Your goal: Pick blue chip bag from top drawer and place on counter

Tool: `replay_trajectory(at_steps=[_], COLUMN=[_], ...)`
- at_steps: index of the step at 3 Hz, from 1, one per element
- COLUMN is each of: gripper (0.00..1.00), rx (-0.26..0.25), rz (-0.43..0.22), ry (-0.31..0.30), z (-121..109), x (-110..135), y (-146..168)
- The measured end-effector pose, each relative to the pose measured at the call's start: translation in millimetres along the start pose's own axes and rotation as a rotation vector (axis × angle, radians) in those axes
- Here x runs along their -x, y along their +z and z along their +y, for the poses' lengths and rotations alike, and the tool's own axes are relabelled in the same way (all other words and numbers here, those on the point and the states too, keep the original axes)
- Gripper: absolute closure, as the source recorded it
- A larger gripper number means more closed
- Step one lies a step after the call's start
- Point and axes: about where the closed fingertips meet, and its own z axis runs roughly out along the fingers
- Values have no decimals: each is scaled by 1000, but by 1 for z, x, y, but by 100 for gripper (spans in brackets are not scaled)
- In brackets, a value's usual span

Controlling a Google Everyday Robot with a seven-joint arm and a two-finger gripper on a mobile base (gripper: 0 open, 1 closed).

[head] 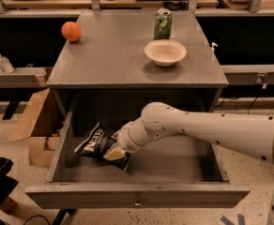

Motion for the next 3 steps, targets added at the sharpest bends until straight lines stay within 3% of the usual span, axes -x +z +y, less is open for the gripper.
replay_trajectory(at_steps=[1,2,3], gripper=[100,100,100], rx=[1,21,-12], rz=[1,44,105], ry=[-1,-33,-72], z=[0,6,-4], x=[2,40,116], y=[-2,-39,-104])
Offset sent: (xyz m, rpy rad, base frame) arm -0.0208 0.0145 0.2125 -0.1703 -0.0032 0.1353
